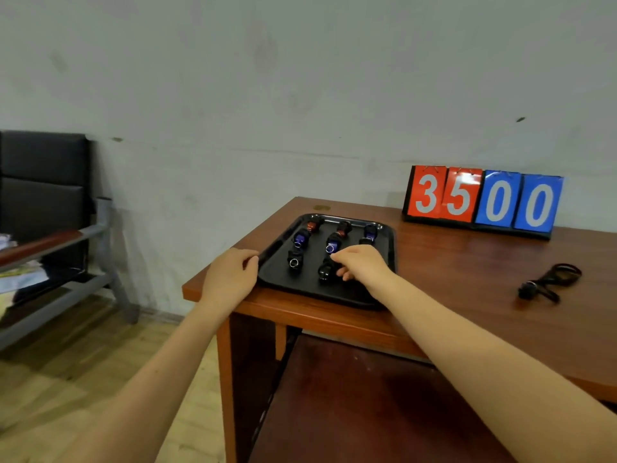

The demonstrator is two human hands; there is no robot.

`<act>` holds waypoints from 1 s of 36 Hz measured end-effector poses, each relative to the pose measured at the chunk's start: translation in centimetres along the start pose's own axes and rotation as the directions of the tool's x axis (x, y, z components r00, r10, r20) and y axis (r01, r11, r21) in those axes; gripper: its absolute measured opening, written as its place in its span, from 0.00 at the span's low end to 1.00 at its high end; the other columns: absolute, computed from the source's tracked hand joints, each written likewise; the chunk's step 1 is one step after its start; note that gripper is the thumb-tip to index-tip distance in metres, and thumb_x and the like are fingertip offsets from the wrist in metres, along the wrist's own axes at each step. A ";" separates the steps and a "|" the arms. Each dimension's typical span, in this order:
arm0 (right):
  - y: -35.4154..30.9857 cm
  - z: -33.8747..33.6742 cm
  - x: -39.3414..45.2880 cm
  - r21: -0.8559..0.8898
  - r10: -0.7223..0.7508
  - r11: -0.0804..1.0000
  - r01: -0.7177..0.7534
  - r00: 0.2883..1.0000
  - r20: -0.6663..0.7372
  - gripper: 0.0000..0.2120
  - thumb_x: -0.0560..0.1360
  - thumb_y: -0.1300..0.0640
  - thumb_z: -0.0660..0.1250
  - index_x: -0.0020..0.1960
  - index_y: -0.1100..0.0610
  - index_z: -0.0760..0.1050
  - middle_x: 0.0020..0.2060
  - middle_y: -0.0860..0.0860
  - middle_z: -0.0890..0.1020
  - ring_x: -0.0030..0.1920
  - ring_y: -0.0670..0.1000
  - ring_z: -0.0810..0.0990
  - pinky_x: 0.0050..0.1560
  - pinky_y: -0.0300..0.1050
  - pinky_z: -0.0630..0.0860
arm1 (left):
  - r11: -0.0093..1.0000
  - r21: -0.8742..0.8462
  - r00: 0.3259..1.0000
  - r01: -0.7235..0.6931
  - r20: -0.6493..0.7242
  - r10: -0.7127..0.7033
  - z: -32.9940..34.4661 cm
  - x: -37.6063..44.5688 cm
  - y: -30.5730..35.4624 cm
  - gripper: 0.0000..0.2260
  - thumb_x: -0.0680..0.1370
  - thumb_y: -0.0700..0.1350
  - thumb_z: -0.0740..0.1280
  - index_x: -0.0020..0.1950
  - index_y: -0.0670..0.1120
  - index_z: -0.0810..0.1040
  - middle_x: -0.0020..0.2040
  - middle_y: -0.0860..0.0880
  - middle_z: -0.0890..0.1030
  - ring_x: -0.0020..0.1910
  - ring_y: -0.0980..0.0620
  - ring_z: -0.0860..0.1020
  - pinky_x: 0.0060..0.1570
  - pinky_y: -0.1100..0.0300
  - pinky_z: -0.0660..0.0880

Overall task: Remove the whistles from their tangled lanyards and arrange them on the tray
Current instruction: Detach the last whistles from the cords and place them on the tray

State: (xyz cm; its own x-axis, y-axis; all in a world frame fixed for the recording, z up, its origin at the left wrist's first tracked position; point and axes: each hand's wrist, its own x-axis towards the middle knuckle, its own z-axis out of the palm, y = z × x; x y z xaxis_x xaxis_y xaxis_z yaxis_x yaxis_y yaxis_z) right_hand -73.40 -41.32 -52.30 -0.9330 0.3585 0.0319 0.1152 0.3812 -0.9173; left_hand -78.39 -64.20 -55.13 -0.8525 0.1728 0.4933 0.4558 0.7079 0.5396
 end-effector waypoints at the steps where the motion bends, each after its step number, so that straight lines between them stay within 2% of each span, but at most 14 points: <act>1: 0.0 0.0 0.0 0.004 0.006 1.000 -0.006 1.000 -0.011 0.05 0.76 0.57 0.68 0.47 0.58 0.78 0.34 0.55 0.81 0.27 0.47 0.75 0.38 0.39 0.75 | 1.000 0.005 1.000 -0.003 -0.008 0.003 0.0 0.0 0.1 0.14 0.82 0.44 0.58 0.61 0.48 0.81 0.53 0.50 0.82 0.46 0.58 0.72 0.45 0.63 0.66; 5: 0.3 0.0 0.3 0.019 0.004 1.000 -0.003 0.997 -0.077 0.05 0.76 0.56 0.69 0.46 0.59 0.79 0.33 0.55 0.81 0.29 0.48 0.77 0.50 0.48 0.79 | 0.999 0.036 1.000 -0.010 0.001 0.010 0.3 0.0 0.0 0.14 0.82 0.44 0.57 0.60 0.49 0.81 0.52 0.50 0.82 0.44 0.58 0.73 0.38 0.66 0.66; 9: 0.3 -0.1 -0.1 0.034 0.000 0.999 0.003 0.996 -0.084 0.05 0.76 0.57 0.68 0.46 0.59 0.80 0.35 0.55 0.81 0.31 0.49 0.79 0.54 0.50 0.79 | 0.998 0.064 1.000 -0.009 -0.007 0.009 0.2 -0.4 0.4 0.15 0.82 0.43 0.56 0.60 0.47 0.81 0.54 0.47 0.81 0.50 0.52 0.77 0.45 0.62 0.69; 11: 0.1 -0.1 -0.4 -0.010 -0.021 1.000 0.020 0.998 -0.066 0.06 0.77 0.56 0.67 0.47 0.59 0.80 0.36 0.54 0.81 0.32 0.49 0.79 0.55 0.51 0.79 | 0.998 0.062 1.000 -0.011 0.000 0.011 0.1 -0.6 0.7 0.15 0.82 0.42 0.55 0.60 0.46 0.81 0.53 0.46 0.81 0.49 0.51 0.78 0.44 0.61 0.71; 14: -0.3 -0.4 -0.8 -0.073 -0.038 0.997 0.037 0.999 -0.012 0.14 0.78 0.55 0.66 0.60 0.61 0.78 0.42 0.53 0.81 0.36 0.48 0.80 0.54 0.49 0.79 | 0.999 0.049 0.999 -0.008 0.051 0.006 -0.2 -0.5 0.8 0.15 0.82 0.43 0.56 0.57 0.47 0.82 0.48 0.47 0.82 0.45 0.52 0.77 0.41 0.59 0.73; 16: -0.7 -1.0 -1.0 -0.022 0.005 1.000 -0.004 0.999 0.050 0.23 0.78 0.54 0.66 0.70 0.62 0.69 0.51 0.55 0.79 0.42 0.50 0.80 0.49 0.46 0.80 | 0.999 0.035 0.994 -0.001 0.111 -0.003 -0.3 -0.3 0.7 0.13 0.81 0.45 0.57 0.47 0.49 0.81 0.40 0.48 0.79 0.39 0.49 0.77 0.34 0.60 0.70; 18: -1.0 -2.6 -1.7 0.042 0.043 0.998 -0.049 0.992 0.115 0.25 0.79 0.53 0.64 0.73 0.61 0.64 0.57 0.58 0.75 0.49 0.53 0.80 0.43 0.41 0.79 | 0.999 0.036 0.990 0.009 0.139 -0.014 -0.4 -0.4 1.4 0.13 0.81 0.47 0.58 0.41 0.51 0.78 0.39 0.47 0.76 0.42 0.46 0.77 0.34 0.61 0.67; 19: -1.0 -3.7 -2.1 0.038 0.037 0.998 -0.043 0.990 0.132 0.24 0.80 0.52 0.63 0.72 0.61 0.65 0.59 0.59 0.75 0.50 0.53 0.80 0.42 0.40 0.79 | 0.999 0.046 0.990 0.004 0.139 -0.011 -0.4 -0.5 1.9 0.11 0.81 0.48 0.58 0.45 0.51 0.80 0.45 0.46 0.77 0.47 0.46 0.76 0.38 0.61 0.68; 21: -0.4 -6.5 -2.8 -0.053 -0.015 0.998 0.022 0.991 0.133 0.20 0.80 0.52 0.62 0.68 0.60 0.69 0.57 0.58 0.77 0.51 0.53 0.80 0.43 0.39 0.79 | 0.998 0.055 0.994 -0.036 0.102 0.030 -0.1 -1.0 3.6 0.13 0.81 0.49 0.59 0.62 0.47 0.79 0.58 0.46 0.75 0.57 0.50 0.72 0.50 0.60 0.69; 22: 0.1 -8.1 -3.2 -0.103 -0.047 0.993 0.060 0.992 0.119 0.17 0.81 0.52 0.61 0.66 0.60 0.72 0.55 0.57 0.79 0.50 0.52 0.81 0.44 0.38 0.79 | 0.996 0.049 0.994 -0.075 0.084 0.071 0.1 -1.2 4.6 0.15 0.82 0.48 0.60 0.66 0.47 0.76 0.62 0.47 0.73 0.60 0.51 0.70 0.54 0.60 0.68; 25: 1.8 -12.2 -3.9 -0.189 -0.125 0.973 0.135 0.990 0.064 0.14 0.81 0.54 0.61 0.63 0.59 0.75 0.49 0.54 0.81 0.48 0.49 0.81 0.45 0.38 0.79 | 0.977 -0.028 0.971 -0.211 0.112 0.213 1.4 -1.7 8.7 0.14 0.81 0.47 0.60 0.65 0.49 0.77 0.62 0.49 0.75 0.64 0.51 0.70 0.58 0.62 0.66; 30: 3.9 -17.8 -5.4 -0.178 -0.153 0.976 0.128 0.979 -0.135 0.10 0.81 0.57 0.60 0.56 0.56 0.79 0.46 0.53 0.82 0.44 0.49 0.80 0.43 0.39 0.77 | 0.943 -0.235 0.922 -0.235 0.254 0.293 5.5 -2.4 16.6 0.12 0.82 0.46 0.60 0.61 0.52 0.79 0.57 0.53 0.76 0.57 0.57 0.74 0.56 0.64 0.67; 36: 7.1 -24.1 -7.2 -0.206 -0.199 0.970 0.128 0.908 -0.369 0.09 0.81 0.59 0.59 0.50 0.53 0.79 0.41 0.51 0.81 0.41 0.48 0.79 0.40 0.38 0.73 | 0.908 -0.284 0.835 -0.306 0.378 0.400 11.2 -2.9 23.0 0.12 0.82 0.47 0.59 0.60 0.54 0.79 0.57 0.52 0.77 0.51 0.58 0.72 0.51 0.65 0.65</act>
State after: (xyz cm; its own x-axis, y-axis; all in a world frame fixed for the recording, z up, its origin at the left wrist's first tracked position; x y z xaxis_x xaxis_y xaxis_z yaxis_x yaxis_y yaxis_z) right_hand -57.66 -20.62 -49.51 -0.7438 0.5645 0.3579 0.0624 0.5917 -0.8037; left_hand -68.36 -40.77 -51.78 -0.6263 0.6864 0.3697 0.7480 0.3954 0.5330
